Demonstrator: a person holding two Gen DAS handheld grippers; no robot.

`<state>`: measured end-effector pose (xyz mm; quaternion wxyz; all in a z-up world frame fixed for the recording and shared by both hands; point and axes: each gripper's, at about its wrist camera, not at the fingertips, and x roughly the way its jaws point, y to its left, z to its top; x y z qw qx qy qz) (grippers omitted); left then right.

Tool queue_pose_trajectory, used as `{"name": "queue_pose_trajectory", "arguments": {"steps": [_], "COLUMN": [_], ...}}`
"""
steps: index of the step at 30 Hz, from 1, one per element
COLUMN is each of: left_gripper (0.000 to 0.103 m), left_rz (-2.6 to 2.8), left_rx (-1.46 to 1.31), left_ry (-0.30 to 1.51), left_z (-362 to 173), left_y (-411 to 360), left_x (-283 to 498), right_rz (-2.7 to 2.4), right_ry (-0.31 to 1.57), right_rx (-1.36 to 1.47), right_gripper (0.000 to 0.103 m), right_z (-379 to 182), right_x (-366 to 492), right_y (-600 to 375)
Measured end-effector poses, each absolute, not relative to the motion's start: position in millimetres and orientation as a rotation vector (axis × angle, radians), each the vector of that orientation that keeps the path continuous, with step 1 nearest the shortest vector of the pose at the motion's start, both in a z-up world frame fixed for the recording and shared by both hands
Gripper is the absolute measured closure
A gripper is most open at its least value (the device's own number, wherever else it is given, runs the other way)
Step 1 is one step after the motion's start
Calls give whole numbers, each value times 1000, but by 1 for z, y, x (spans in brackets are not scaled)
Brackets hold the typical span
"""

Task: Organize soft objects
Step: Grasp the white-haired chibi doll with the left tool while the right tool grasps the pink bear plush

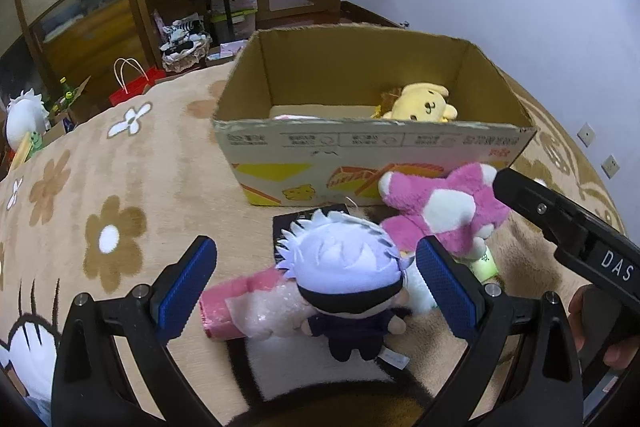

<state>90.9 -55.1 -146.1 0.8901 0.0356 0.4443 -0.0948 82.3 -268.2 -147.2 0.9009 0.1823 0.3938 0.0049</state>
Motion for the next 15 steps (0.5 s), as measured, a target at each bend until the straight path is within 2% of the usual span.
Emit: {"name": "queue_pose_trajectory", "arguments": {"steps": [15], "left_gripper": [4], "left_rz": [-195], "left_rx": [54], "left_ry": [980], "left_z": [-168], "left_y": [-56], "left_x": [101], "right_rz": [21], "right_ry": [857], "right_rx": [358], "right_gripper": [0], "right_z": [-170], "right_x": [97], "right_y": [-262]}}
